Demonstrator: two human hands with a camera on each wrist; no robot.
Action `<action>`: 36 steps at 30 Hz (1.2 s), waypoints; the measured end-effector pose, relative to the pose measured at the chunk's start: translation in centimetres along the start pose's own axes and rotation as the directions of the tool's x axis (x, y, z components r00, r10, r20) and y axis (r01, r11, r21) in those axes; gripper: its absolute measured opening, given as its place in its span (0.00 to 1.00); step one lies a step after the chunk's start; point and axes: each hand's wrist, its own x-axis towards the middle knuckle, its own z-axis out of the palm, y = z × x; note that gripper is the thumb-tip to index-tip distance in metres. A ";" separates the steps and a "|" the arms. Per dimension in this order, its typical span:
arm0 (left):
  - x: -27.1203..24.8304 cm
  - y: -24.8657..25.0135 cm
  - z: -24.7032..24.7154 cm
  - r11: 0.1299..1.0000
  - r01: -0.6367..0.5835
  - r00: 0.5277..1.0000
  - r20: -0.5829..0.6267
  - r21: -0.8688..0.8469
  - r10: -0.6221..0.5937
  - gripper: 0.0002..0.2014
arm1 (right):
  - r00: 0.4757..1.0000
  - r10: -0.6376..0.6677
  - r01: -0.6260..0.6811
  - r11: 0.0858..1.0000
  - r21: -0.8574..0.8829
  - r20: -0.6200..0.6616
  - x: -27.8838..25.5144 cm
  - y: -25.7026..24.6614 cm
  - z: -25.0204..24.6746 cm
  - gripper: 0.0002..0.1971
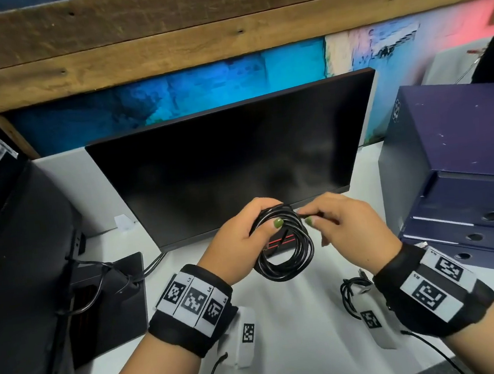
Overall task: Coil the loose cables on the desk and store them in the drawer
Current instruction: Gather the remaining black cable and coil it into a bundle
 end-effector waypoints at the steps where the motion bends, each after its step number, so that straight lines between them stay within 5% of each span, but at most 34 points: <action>1: 0.0 0.2 0.1 1.000 -0.010 1.000 -0.005 -0.017 0.010 0.11 | 0.999 0.024 -0.026 0.999 0.033 0.044 0.0 0.0 0.0 0.11; 4: -0.1 1.0 0.7 0.999 -0.036 0.999 0.019 -0.035 0.037 0.11 | 0.985 0.079 -0.083 0.996 0.021 0.152 -0.2 -0.3 0.4 0.09; 7: 0.0 1.4 0.9 0.997 -0.060 0.997 0.035 -0.053 0.062 0.12 | 0.992 0.119 -0.119 0.993 -0.001 0.044 -0.6 -0.1 0.9 0.20; 10: 0.0 1.5 0.7 0.993 -0.049 0.998 0.027 -0.108 0.052 0.11 | 0.989 0.143 -0.141 0.985 0.100 -0.019 -0.6 0.3 0.9 0.16; 15: 0.2 1.7 0.8 0.985 -0.056 0.998 0.027 -0.165 0.061 0.12 | 0.984 0.076 -0.079 0.997 0.015 0.160 -0.7 1.0 0.9 0.12; 19: 0.4 0.9 0.5 0.982 -0.024 1.000 -0.019 -0.185 0.021 0.10 | 0.962 0.110 -0.178 0.946 0.270 0.250 -0.8 0.5 0.3 0.17; 21: 0.4 0.5 0.4 0.988 -0.006 1.000 -0.011 -0.157 0.005 0.10 | 0.951 0.115 -0.212 0.918 0.335 0.287 -0.7 0.3 -0.1 0.12; 27: 0.4 0.6 0.8 0.997 -0.003 1.000 -0.006 -0.080 0.002 0.09 | 0.983 0.037 -0.058 0.992 0.115 0.178 -1.0 0.4 0.8 0.15; 32: 0.2 0.5 0.7 0.974 0.057 0.998 0.022 -0.219 -0.053 0.09 | 0.972 0.050 -0.154 0.875 0.459 0.231 -1.6 1.2 1.5 0.08; 36: 0.1 0.7 0.7 0.986 0.045 0.994 0.104 -0.160 -0.028 0.09 | 0.952 0.015 -0.173 0.851 0.496 0.306 -1.9 0.8 2.4 0.18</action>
